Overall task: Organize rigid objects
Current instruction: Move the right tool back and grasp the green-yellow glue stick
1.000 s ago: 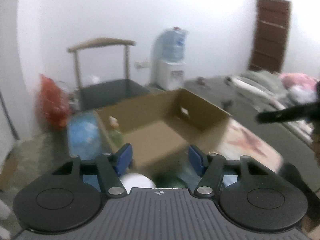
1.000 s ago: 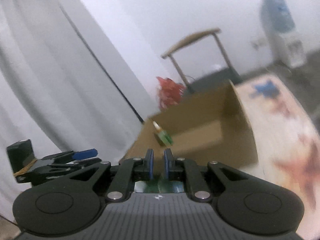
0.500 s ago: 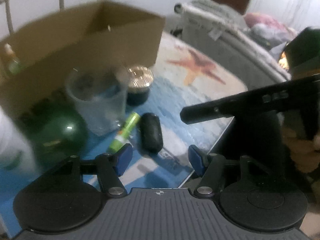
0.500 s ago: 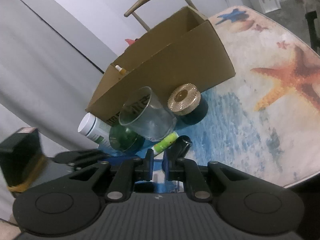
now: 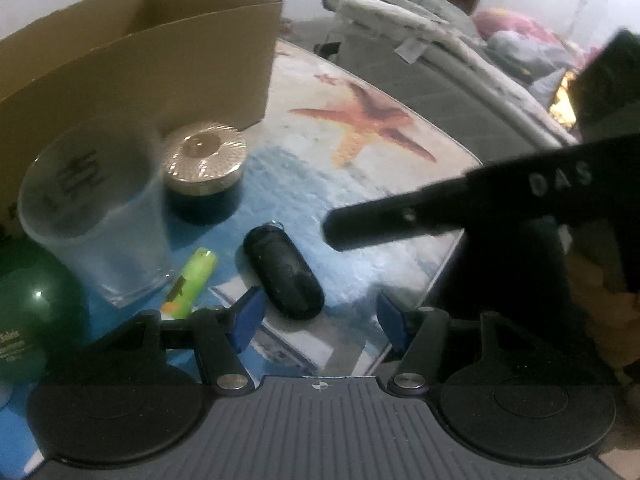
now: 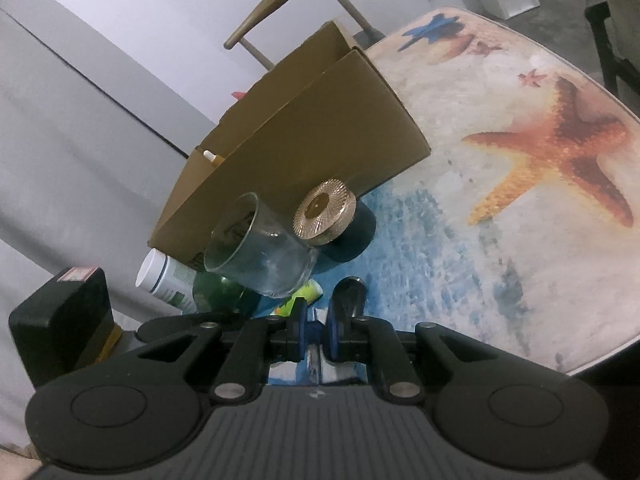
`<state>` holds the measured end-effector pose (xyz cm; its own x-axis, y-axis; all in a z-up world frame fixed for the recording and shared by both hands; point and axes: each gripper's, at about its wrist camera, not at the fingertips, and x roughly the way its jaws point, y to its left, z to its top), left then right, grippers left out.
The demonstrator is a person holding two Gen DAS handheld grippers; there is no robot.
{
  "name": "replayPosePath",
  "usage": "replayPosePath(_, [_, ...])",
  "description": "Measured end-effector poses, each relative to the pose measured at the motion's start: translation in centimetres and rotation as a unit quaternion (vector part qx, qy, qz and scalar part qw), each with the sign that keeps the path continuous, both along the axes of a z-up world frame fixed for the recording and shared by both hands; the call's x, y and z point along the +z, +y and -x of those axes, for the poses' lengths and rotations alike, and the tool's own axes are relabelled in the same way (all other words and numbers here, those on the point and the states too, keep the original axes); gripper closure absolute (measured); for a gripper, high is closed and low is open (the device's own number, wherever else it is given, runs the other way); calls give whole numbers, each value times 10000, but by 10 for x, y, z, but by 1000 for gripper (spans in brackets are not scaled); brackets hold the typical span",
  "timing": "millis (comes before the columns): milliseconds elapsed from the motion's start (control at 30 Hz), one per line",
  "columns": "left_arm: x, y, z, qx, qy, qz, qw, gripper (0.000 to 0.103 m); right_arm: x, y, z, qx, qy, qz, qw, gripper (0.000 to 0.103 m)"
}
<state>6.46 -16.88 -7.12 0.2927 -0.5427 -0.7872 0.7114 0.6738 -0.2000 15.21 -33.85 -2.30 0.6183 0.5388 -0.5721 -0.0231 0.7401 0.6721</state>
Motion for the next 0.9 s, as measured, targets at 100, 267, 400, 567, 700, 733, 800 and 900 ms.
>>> replayPosePath(100, [7,8,6,157,-302,-229,9992,41,0,2,-2,38,-30,-28,10000,91])
replayPosePath(267, [18,29,8,628,-905,-634,9919,42,0,13,-8,275,-57,-238,9993,91])
replayPosePath(400, [10,26,2,644,-998,-908,9888,45,-8,29,-15,448,116,-323,9984,91])
replayPosePath(567, [2,23,1,478,-908,-903,9906,51,-18,40,-18,473,355,-291,9978,90])
replayPosePath(700, [4,22,3,396,-857,-833,9920,69,-19,41,-19,423,380,-282,9980,90])
replayPosePath(733, [4,22,4,371,-840,-810,9925,72,-20,42,-20,407,400,-309,9979,90])
replayPosePath(800, [4,22,6,356,-835,-781,9928,82,-21,42,-21,375,450,-353,9977,90])
replayPosePath(900, [3,22,9,403,-809,-768,9929,88,-22,43,-22,336,499,-445,9972,90])
